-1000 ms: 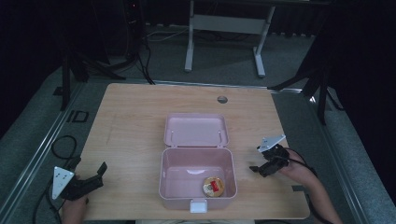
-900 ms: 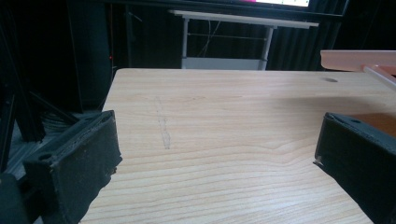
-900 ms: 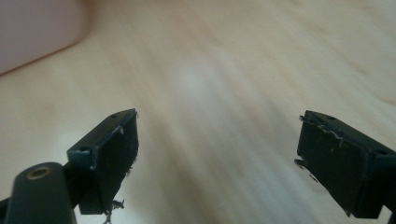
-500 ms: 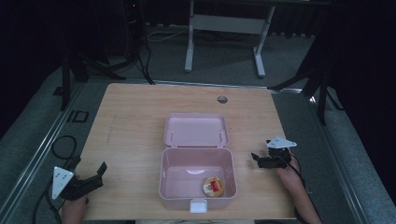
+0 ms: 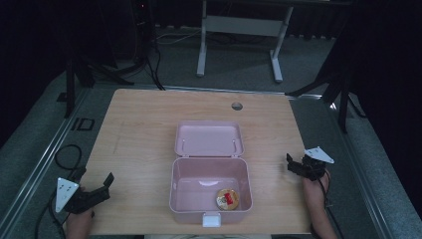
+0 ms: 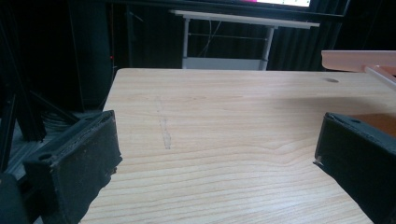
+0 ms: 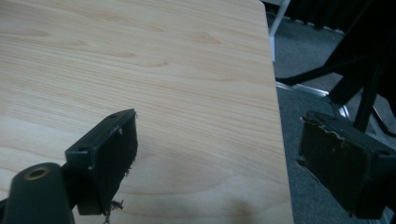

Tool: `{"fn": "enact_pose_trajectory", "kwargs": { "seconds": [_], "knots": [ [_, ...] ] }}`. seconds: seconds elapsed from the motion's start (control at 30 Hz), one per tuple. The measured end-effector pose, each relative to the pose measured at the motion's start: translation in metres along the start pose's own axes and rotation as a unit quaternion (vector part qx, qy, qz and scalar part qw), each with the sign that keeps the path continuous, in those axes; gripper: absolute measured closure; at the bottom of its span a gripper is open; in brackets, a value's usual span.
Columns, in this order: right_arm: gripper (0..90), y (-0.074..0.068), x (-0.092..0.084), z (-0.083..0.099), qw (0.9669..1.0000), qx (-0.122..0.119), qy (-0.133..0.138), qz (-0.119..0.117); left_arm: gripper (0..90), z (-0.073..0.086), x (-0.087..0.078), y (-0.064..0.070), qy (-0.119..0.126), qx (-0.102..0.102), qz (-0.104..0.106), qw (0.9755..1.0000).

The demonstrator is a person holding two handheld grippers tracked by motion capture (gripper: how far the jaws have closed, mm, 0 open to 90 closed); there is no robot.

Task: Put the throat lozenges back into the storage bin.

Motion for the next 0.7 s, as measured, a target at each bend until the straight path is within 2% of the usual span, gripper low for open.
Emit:
{"fn": "enact_pose_trajectory", "kwargs": {
  "seconds": [0.03,0.13,0.2,0.23,0.27,0.3,0.4,0.6,0.7],
  "knots": [
    [11.6,0.0,-0.001,0.0,0.9999,0.002,0.005,0.013,0.3,0.0,0.0,0.0,0.0,-0.001,0.0,1.0],
    [11.7,0.002,-0.002,-0.001,0.9996,0.012,0.014,0.022,0.3,0.0,0.0,0.0,0.0,0.0,0.0,1.0],
    [11.7,0.004,-0.003,-0.001,0.9993,0.026,0.019,0.02,0.3,0.0,0.0,0.0,0.001,-0.001,0.0,1.0],
    [11.7,0.007,-0.005,-0.002,0.9986,0.036,0.032,0.02,0.3,0.0,0.0,0.0,0.001,-0.001,0.0,1.0],
    [11.7,0.007,-0.005,-0.002,0.9986,0.036,0.032,0.02,0.3,0.0,0.0,0.0,0.0,-0.001,0.001,1.0],
    [11.7,0.009,-0.009,-0.002,0.9976,0.045,0.049,0.02,0.3,0.0,0.0,0.0,0.0,-0.001,0.001,1.0],
    [11.8,0.011,-0.011,-0.003,0.9967,0.056,0.057,0.013,0.3,0.0,0.0,0.0,0.0,0.0,0.001,1.0],
    [11.9,0.005,-0.009,-0.003,0.9984,0.03,0.047,0.006,0.3,0.0,0.0,0.0,0.001,0.001,0.001,1.0],
    [11.9,0.005,-0.008,-0.003,0.9986,0.027,0.045,-0.001,0.3,0.0,0.0,0.0,0.001,0.0,0.001,1.0]
  ]
}}
Point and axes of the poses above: each handheld gripper's, and its own axes: x roughly forward along the jaws, z roughly out of its underside, y roughly to its right, the point moved 1 cm from there along x, roughly forward along the jaws, and after that the axes turned 8 degrees about y, right-handed, at the moved point
